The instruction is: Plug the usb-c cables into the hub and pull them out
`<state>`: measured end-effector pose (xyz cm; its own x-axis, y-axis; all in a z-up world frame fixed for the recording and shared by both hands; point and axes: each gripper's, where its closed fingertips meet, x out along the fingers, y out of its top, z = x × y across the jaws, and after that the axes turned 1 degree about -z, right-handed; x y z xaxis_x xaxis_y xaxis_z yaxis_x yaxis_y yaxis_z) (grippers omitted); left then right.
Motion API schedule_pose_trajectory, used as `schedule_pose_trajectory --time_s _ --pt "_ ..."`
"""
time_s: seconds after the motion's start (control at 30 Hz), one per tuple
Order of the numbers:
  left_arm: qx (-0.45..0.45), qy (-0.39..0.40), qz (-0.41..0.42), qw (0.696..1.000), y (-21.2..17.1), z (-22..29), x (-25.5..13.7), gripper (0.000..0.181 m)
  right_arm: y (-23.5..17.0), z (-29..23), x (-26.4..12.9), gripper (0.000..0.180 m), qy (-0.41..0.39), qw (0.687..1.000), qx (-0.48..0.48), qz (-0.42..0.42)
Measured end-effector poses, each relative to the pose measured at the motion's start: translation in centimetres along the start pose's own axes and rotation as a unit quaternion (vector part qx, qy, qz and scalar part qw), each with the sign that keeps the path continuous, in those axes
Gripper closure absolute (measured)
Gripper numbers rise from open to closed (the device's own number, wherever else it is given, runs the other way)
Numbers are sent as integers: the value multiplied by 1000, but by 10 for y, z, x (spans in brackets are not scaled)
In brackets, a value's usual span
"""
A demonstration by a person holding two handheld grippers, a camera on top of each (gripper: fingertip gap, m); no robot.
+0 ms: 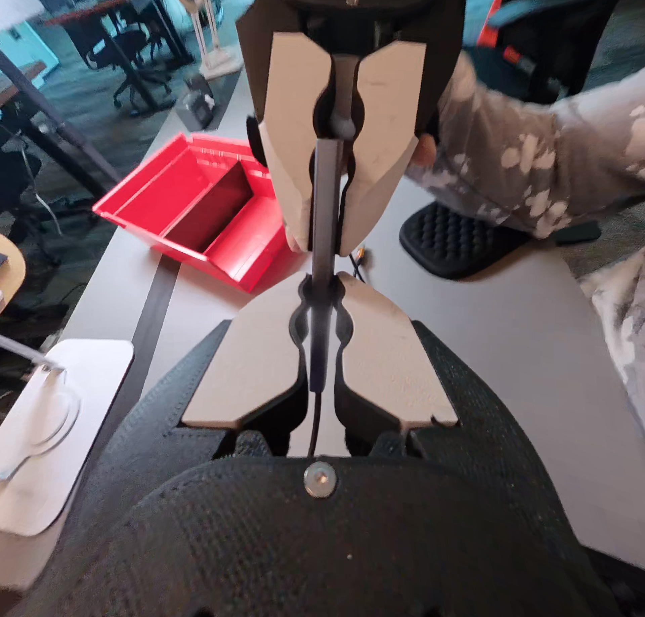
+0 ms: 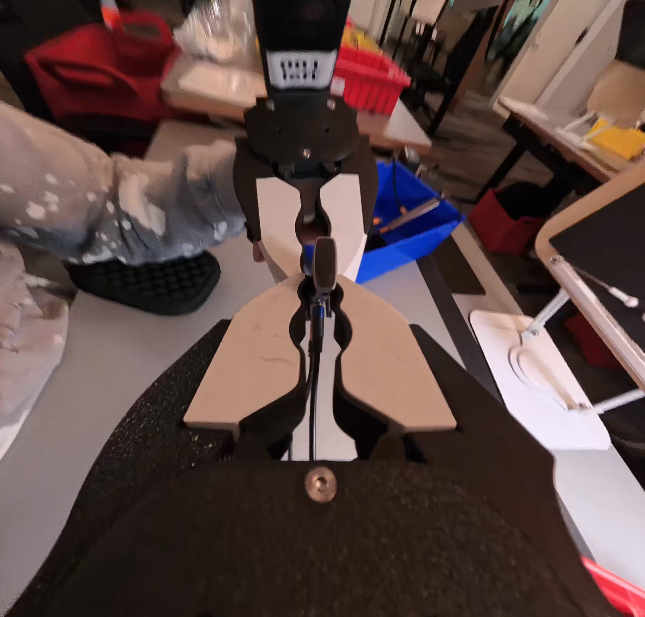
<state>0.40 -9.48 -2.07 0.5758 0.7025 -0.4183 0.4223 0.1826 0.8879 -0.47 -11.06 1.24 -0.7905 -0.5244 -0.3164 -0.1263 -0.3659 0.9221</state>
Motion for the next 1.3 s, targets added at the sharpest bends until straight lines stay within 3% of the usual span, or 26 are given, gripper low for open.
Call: schedule_pose_trajectory --time_s 0.13,0.3,0.43,0.67,1.07,1.23,1.3 --pt "-46 -22 121 991 32 -5 -19 170 27 11 -25 163 -12 993 4 113" --pt "-96 -15 247 964 56 -22 -50 170 31 25 -44 155 -39 988 17 148" --pt "-114 -22 291 950 60 -25 -53 170 30 23 -32 156 -44 990 8 136" --pt "-102 -34 284 953 59 -14 -30 170 30 13 -16 165 -20 991 9 132" --pt "-97 -76 283 951 63 -1 -39 169 27 4 -17 173 15 992 11 128" --pt "-55 -46 227 971 55 2 -43 164 22 1 -10 173 16 994 4 106" --pt "-39 -20 220 975 54 -1 -42 171 21 1 -7 173 13 994 3 105"
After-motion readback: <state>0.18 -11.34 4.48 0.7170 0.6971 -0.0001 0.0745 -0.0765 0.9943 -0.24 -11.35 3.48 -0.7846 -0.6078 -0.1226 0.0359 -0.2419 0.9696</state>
